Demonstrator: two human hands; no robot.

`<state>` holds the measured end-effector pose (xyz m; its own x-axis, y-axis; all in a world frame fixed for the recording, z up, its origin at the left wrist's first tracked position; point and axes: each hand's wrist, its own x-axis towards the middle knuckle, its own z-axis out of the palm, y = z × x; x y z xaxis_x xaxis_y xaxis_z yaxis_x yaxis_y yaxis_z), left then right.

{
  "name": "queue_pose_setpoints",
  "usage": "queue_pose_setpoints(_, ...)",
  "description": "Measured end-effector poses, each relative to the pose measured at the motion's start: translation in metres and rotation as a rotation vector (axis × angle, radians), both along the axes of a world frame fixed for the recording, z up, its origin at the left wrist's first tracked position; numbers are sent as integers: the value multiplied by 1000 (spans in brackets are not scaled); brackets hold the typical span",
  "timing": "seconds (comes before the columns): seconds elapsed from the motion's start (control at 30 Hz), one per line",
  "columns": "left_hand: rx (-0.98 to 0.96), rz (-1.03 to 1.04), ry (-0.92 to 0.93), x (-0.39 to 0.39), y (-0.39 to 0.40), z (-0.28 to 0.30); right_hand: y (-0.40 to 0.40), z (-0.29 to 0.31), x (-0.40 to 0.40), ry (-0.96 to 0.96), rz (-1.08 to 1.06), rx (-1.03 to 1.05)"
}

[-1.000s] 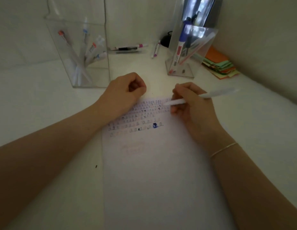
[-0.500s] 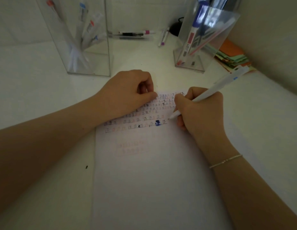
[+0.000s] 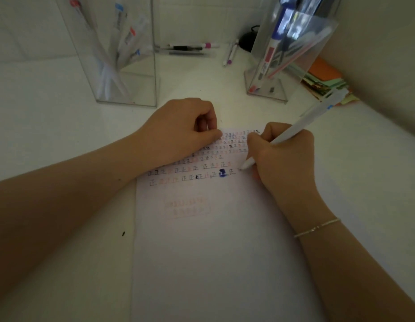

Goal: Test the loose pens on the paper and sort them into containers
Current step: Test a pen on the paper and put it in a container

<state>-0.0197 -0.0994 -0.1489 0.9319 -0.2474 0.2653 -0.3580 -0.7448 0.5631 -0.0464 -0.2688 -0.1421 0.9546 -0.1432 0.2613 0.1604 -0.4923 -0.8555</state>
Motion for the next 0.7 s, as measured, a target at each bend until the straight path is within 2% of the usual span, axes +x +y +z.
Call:
queue_pose_setpoints(0.2,-5,-3,-2,0,0,-1,0,1,-2,25,46,60)
queue_pose_setpoints(0.4,-17,-4,6,0,0,-1,0,-2,1,-60,12,-54)
queue_pose_setpoints(0.43,-21,-7,9,0,0,0,-2,-2,2,-40,20,10)
queue_pose_setpoints(0.57,-39,-22,1,0,-1,-2,-11,5,4,83,92,498)
queue_pose_setpoints(0.63,-70,-44,-67,-2,-2,-1,-12,6,5,107,100,547)
queue_pose_setpoints(0.7,-95,-104,-212,-6,-3,2,-9,7,5,94,72,500)
